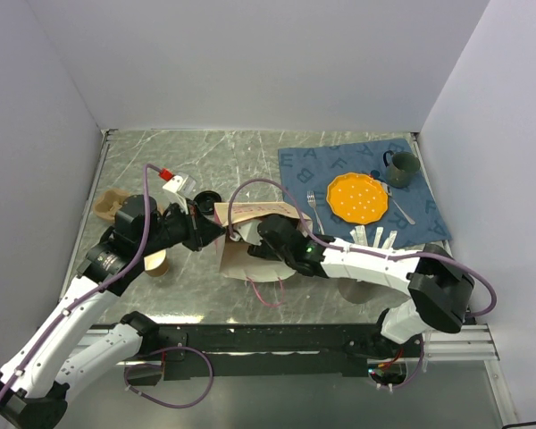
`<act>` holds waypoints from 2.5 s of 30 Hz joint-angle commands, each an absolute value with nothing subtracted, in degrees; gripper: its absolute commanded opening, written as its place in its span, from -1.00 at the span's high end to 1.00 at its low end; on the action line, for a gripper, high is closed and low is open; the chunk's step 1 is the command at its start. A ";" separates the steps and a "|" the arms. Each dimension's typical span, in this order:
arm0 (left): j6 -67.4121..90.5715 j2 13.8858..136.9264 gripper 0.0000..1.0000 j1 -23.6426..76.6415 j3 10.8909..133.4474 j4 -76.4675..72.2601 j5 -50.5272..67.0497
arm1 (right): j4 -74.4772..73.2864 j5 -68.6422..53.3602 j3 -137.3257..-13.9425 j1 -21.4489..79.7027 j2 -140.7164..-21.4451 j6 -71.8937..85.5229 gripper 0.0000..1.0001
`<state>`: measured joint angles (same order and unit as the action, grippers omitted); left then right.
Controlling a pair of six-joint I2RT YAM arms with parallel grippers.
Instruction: Pack the takeout coffee
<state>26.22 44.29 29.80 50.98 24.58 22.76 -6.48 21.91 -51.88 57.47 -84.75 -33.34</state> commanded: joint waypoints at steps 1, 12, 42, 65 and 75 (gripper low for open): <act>27.16 42.98 0.98 29.79 51.68 23.47 24.96 | -7.91 23.03 -53.09 56.69 -87.36 -29.97 -0.06; 26.81 43.86 0.98 29.79 52.56 23.64 25.84 | -7.30 24.35 -53.88 56.51 -88.42 -30.59 -0.04; 29.27 47.90 0.98 29.36 58.88 28.47 21.18 | -22.76 19.43 -56.60 55.72 -78.93 -27.78 -0.81; 28.92 52.29 0.98 29.27 66.97 43.24 18.54 | -51.24 3.17 -73.82 55.81 -80.94 -23.20 -0.70; 27.77 55.28 0.98 29.00 71.45 51.67 15.12 | -52.47 0.26 -78.13 56.69 -84.99 -22.50 -0.69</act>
<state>28.16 54.70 29.36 67.94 46.87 17.54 -51.31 1.83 -74.78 56.34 -84.14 -23.77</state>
